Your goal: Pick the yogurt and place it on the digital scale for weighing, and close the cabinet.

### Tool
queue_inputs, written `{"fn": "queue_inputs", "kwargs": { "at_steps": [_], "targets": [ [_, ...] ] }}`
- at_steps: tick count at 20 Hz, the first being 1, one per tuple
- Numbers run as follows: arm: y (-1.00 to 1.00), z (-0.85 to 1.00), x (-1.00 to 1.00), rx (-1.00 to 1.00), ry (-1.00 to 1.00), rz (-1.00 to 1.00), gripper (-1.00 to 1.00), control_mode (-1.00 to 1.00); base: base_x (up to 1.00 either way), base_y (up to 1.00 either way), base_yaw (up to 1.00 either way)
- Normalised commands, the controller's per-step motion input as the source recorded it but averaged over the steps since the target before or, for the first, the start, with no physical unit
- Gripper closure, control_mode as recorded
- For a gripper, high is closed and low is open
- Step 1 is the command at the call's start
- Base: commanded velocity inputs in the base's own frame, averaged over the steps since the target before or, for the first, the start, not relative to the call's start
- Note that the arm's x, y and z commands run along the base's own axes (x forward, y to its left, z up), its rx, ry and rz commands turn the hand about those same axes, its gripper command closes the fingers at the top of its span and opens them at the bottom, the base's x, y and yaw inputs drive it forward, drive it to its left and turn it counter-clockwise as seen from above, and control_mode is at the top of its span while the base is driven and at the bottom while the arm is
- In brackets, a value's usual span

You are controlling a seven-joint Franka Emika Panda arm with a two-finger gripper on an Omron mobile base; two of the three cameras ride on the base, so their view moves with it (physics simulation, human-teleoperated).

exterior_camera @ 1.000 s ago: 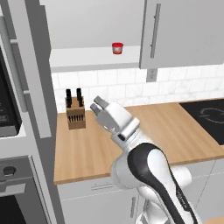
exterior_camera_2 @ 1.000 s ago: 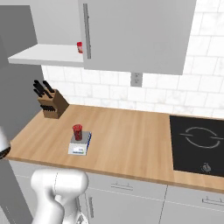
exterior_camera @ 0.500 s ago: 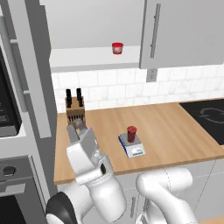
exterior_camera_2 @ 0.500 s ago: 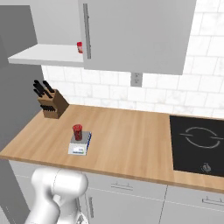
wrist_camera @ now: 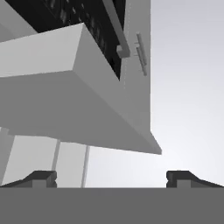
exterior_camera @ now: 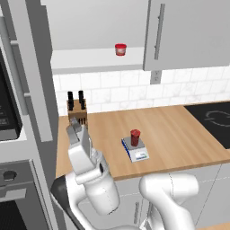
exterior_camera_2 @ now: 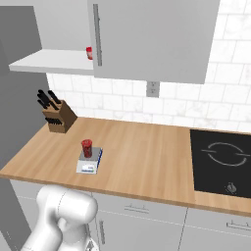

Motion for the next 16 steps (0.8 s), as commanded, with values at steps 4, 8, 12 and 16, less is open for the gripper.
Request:
{"fn": "queue_inputs", "kwargs": {
  "at_steps": [4, 8, 12, 16],
  "targets": [
    [0.46, -0.23, -0.79, -0.04, 0.02, 0.04, -1.00, -1.00, 0.00, 0.00, 0.00],
    [0.21, 0.29, -0.96, -0.14, 0.08, 0.02, -1.00, -1.00, 0.00, 0.00, 0.00],
    [-0.02, 0.01, -0.63, -0.17, 0.30, -0.46, -1.00, -1.00, 0.00, 0.00, 0.00],
    [-0.62, 0.00, 0.13, -0.12, 0.95, -0.63, -1.00, -1.00, 0.00, 0.00, 0.00]
  ]
}}
